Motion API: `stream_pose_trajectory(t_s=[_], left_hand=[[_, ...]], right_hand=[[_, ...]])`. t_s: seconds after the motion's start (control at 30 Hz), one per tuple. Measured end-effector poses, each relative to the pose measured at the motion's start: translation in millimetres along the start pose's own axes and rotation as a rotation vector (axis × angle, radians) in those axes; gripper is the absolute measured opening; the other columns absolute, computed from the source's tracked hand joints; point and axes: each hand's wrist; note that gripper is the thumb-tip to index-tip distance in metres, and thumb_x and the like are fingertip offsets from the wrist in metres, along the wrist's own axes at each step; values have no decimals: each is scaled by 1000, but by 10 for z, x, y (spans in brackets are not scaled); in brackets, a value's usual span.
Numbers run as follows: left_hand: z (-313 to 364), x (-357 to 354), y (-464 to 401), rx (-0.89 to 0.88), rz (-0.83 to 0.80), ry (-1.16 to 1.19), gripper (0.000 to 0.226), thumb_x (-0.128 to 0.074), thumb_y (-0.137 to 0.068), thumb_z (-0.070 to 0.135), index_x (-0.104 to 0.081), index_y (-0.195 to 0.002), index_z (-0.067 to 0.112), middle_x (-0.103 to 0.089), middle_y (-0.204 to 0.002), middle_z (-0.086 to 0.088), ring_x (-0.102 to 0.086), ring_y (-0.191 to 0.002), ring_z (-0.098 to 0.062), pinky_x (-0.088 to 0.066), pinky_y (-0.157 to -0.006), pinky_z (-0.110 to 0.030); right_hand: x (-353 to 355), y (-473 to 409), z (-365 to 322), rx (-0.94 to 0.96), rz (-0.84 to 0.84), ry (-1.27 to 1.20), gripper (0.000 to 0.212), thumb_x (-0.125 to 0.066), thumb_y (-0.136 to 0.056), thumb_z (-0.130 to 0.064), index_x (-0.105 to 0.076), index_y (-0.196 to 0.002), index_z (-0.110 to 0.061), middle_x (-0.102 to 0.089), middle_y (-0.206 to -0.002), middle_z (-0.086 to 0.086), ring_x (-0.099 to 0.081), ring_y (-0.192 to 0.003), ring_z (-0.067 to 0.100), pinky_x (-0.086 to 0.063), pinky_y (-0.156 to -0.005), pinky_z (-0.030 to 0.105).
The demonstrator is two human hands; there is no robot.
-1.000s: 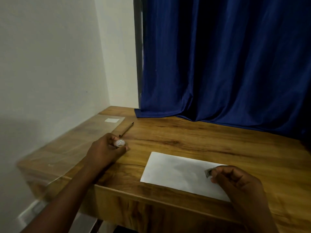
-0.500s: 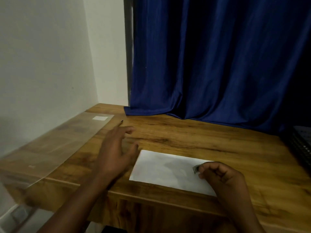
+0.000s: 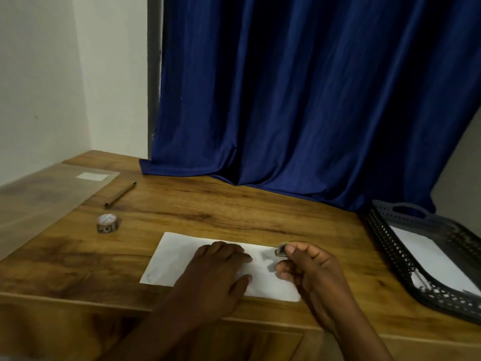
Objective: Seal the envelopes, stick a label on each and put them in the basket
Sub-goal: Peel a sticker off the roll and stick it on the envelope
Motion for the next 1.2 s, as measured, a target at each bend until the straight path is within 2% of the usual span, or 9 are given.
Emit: stream_pose_trajectory(t_s=[0.07,0.13,0.27,0.4,0.57,0.67,0.8,1.0,1.2], left_hand=[[18,17,7,-4,-11,-13,57,-26,-95,61,-47,-143,38,-44,-149,17,-34,-137,-6,-24,-116,-33],[29,20,12,-3,-29,-32,56,-27,-96,61,-44,-145,38,-41,-151,17,-32,-139,-7,-22,-118,-33],[49,19,4,-9,-46,-60,59,-22,-95,62,-40,-146,38,-39,-152,14,-30,-140,-9,-21,-119,-36],[72,5,2,-24,-62,-71,63,-17,-94,64,-32,-150,41,-38,-153,11,-30,-140,-12,-21,-119,-39],[52,-5,-7,-45,-64,-84,62,-19,-95,66,-14,-155,48,-37,-153,7,-31,-140,-16,-24,-116,-42],[52,-14,-15,-56,-50,-100,62,-21,-96,65,-10,-155,50,-39,-151,5,-35,-138,-18,-27,-113,-43],[40,-25,-23,-66,-48,-124,61,-22,-96,63,-19,-155,48,-40,-149,2,-35,-137,-19,-30,-111,-45],[38,-27,-34,-58,-62,-141,63,-18,-94,64,-28,-154,47,-34,-152,5,-30,-139,-18,-25,-113,-43],[50,-4,-31,-54,-78,-122,61,-21,-94,64,-31,-153,48,-36,-151,6,-32,-139,-17,-26,-114,-43]], right_hand=[[121,-88,-119,-32,-40,209,19,-75,-81,-30,-80,-91,-14,-77,-91,17,-71,-76,22,-55,-65,27],[191,-224,-242,-49,-103,431,10,-73,-89,-24,-81,-88,-19,-78,-88,11,-69,-75,19,-53,-63,25],[224,-560,-398,-6,-302,878,6,-75,-88,-25,-81,-87,-25,-79,-91,-9,-73,-86,6,-58,-77,22],[125,-815,-378,-1,-441,1093,3,-77,-86,-31,-79,-87,-31,-77,-91,-17,-70,-89,-1,-57,-79,23],[-12,-987,-311,58,-514,1226,5,-76,-85,-30,-79,-84,-34,-75,-85,-22,-67,-83,-6,-57,-81,27],[-40,-1043,-283,70,-503,1280,5,-76,-84,-32,-78,-82,-36,-74,-83,-22,-66,-82,-7,-58,-80,29],[-38,-1066,-258,57,-514,1271,2,-78,-82,-37,-78,-83,-39,-75,-84,-23,-66,-84,-7,-57,-80,27],[-12,-1049,-201,65,-475,1262,5,-78,-81,-38,-77,-79,-42,-74,-82,-26,-65,-82,-8,-58,-77,28],[19,-1052,-160,48,-468,1195,6,-83,-77,-37,-78,-80,-35,-76,-84,-19,-69,-82,-2,-60,-78,32]])
Point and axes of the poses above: each hand's wrist, its own y-axis away from the middle knuckle, its own x-axis out of the back of the hand, z = x × y
